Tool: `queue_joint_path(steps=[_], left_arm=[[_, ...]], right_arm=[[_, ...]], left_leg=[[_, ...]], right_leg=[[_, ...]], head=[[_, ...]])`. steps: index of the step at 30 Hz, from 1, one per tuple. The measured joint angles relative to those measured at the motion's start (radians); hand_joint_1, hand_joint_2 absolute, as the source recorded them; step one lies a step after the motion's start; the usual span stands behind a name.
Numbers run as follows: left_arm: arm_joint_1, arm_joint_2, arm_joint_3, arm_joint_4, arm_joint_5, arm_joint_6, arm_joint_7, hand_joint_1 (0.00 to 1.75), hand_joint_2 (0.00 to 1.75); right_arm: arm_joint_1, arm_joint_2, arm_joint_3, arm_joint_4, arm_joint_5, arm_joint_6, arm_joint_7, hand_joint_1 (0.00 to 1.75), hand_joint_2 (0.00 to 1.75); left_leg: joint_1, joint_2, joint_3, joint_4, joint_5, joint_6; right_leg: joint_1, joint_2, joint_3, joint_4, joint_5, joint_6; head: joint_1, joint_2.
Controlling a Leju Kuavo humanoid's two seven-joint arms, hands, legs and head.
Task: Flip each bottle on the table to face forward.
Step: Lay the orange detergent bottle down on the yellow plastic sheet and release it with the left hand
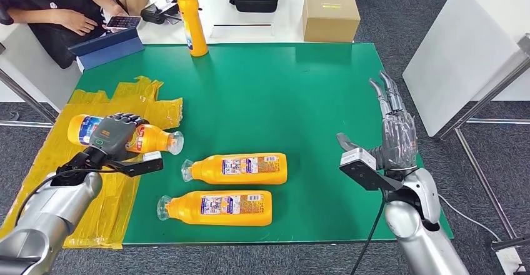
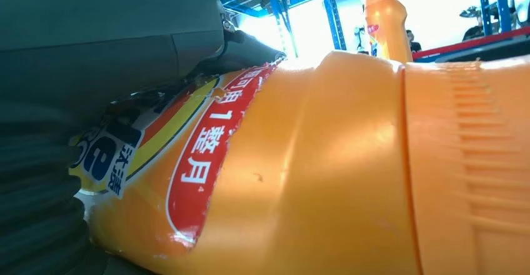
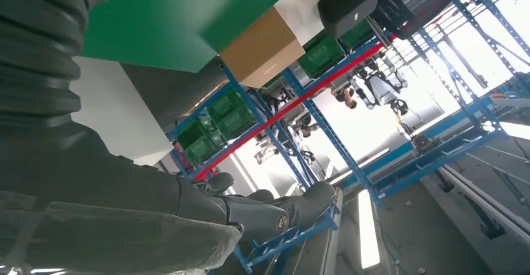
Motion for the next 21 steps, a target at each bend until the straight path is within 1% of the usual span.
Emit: queue_joint_path(steps=[2,3,6,7,12,21], left_arm=[[0.0,0.001,-0.002,0.006,0.0,0.0,0.0,1.75,1.75],[0.0,0.001,-0.002,0.009,0.001,-0.001,0.0,1.61,1.75],[0.0,0.004,-0.003,0.018,0.006,-0.009,0.005,0.3,1.75],[0.0,0.004,-0.004,0.021,0.006,-0.011,0.01,0.0,1.75],[0.0,0.005,-0.007,0.042,0.0,-0.019,0.046,0.0,1.75],[0.006,0.0,-0.016,0.068,0.019,-0.015,0.048,0.0,1.75]], right_arm=[[0.0,-0.002,-0.003,0.0,0.0,0.0,0.0,0.0,1.75],[0.0,-0.002,-0.004,0.0,0.0,0.002,0.0,0.0,1.75],[0.0,-0.003,-0.004,0.002,0.001,0.018,0.002,0.0,1.75],[-0.001,-0.003,-0.005,0.003,0.003,0.026,0.004,0.0,1.75],[-0.001,-0.002,-0.004,0.011,0.025,0.052,0.01,0.0,1.75],[0.003,0.017,0.007,0.014,0.074,0.086,0.036,0.0,1.75]], left_leg=[[0.0,0.0,0.0,0.0,0.0,0.0],[0.0,0.0,0.0,0.0,0.0,0.0],[0.0,0.0,0.0,0.0,0.0,0.0],[0.0,0.0,0.0,0.0,0.0,0.0],[0.0,0.0,0.0,0.0,0.0,0.0],[0.0,0.0,0.0,0.0,0.0,0.0]], right_leg=[[0.0,0.0,0.0,0.0,0.0,0.0],[0.0,0.0,0.0,0.0,0.0,0.0],[0.0,0.0,0.0,0.0,0.0,0.0],[0.0,0.0,0.0,0.0,0.0,0.0],[0.0,0.0,0.0,0.0,0.0,0.0],[0.0,0.0,0.0,0.0,0.0,0.0]], head=[[0.0,0.0],[0.0,0.0],[0.0,0.0],[0.0,0.0],[0.0,0.0],[0.0,0.0]])
